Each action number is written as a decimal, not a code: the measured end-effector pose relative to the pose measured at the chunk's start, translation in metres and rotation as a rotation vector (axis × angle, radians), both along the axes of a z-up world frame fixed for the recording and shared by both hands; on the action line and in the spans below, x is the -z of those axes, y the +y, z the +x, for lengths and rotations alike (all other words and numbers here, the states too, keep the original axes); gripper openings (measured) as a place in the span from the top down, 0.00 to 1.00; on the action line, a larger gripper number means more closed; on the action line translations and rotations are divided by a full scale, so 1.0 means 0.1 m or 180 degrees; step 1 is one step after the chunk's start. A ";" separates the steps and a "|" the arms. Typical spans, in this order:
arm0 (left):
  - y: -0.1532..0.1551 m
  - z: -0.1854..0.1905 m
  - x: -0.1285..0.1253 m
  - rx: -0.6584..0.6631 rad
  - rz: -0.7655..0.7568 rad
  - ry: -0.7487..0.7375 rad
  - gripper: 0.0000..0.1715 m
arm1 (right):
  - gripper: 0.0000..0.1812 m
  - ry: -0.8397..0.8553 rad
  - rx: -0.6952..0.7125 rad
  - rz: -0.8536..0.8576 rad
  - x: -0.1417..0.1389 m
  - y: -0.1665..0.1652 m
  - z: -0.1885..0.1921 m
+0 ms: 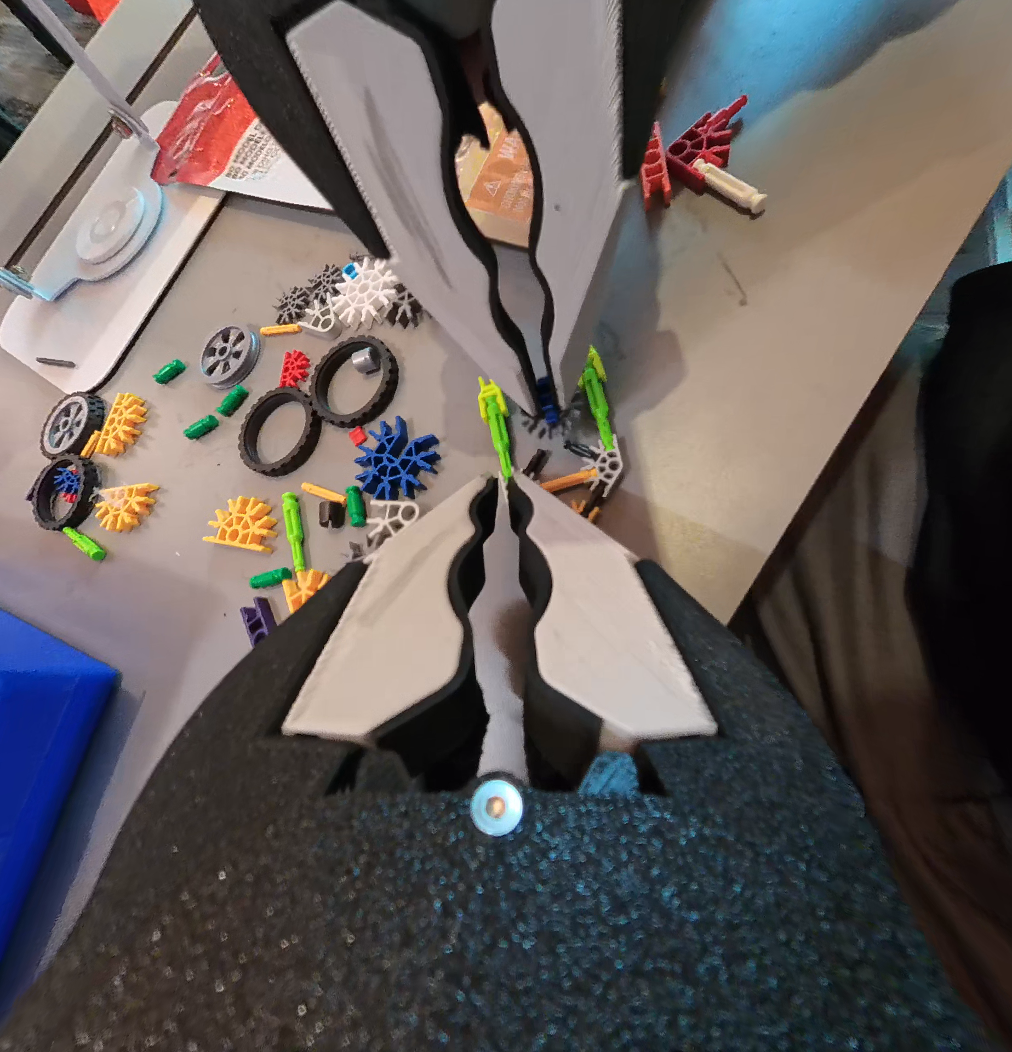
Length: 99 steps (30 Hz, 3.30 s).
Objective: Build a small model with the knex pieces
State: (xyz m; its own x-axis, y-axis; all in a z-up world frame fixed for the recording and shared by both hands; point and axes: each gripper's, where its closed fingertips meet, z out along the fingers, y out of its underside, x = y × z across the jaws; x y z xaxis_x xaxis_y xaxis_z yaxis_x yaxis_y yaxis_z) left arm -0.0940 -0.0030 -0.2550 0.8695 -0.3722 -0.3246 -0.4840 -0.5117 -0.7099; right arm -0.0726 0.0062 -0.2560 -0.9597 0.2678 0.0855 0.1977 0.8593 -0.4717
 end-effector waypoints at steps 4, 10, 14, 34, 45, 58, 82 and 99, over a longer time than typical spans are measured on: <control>-0.06 0.02 0.05 0.0036 -0.0093 -0.0003 0.99 | 0.99 -0.0023 -0.0092 0.0035 0.02 -0.03 -0.02; -0.07 0.04 0.09 0.0059 -0.0120 0.0011 0.99 | 0.99 -0.0085 -0.0162 0.0098 0.06 -0.05 -0.03; -0.07 0.04 0.10 0.0083 -0.0129 0.0000 1.00 | 0.99 -0.0089 -0.0176 0.0152 0.08 -0.04 -0.04; -0.07 0.05 0.07 0.0106 -0.0109 -0.0117 0.98 | 0.92 -0.0025 0.0055 -0.0049 -0.15 0.10 -0.11; -0.02 0.14 -0.01 0.0138 -0.0016 -0.0120 0.98 | 0.94 -0.0089 -0.0115 0.0085 -0.04 0.02 -0.07; 0.02 0.13 0.09 0.0095 -0.0139 -0.0044 0.99 | 0.95 -0.0212 -0.0192 0.0297 0.09 -0.02 -0.06; 0.00 0.15 0.14 0.0405 -0.0454 0.0612 1.00 | 1.00 -0.0574 -0.0270 0.0637 0.11 -0.07 -0.04; 0.01 0.15 0.15 0.0597 -0.0776 0.1578 1.00 | 0.99 0.0026 0.0231 0.0064 0.10 -0.08 -0.03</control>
State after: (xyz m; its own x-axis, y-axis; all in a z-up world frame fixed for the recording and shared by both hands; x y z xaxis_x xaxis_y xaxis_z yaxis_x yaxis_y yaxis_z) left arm -0.0786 -0.0021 -0.2697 0.5475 -0.6204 -0.5616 -0.8266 -0.5053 -0.2478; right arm -0.0759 -0.0018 -0.2663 -0.9371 0.3348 0.0992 0.2561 0.8521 -0.4564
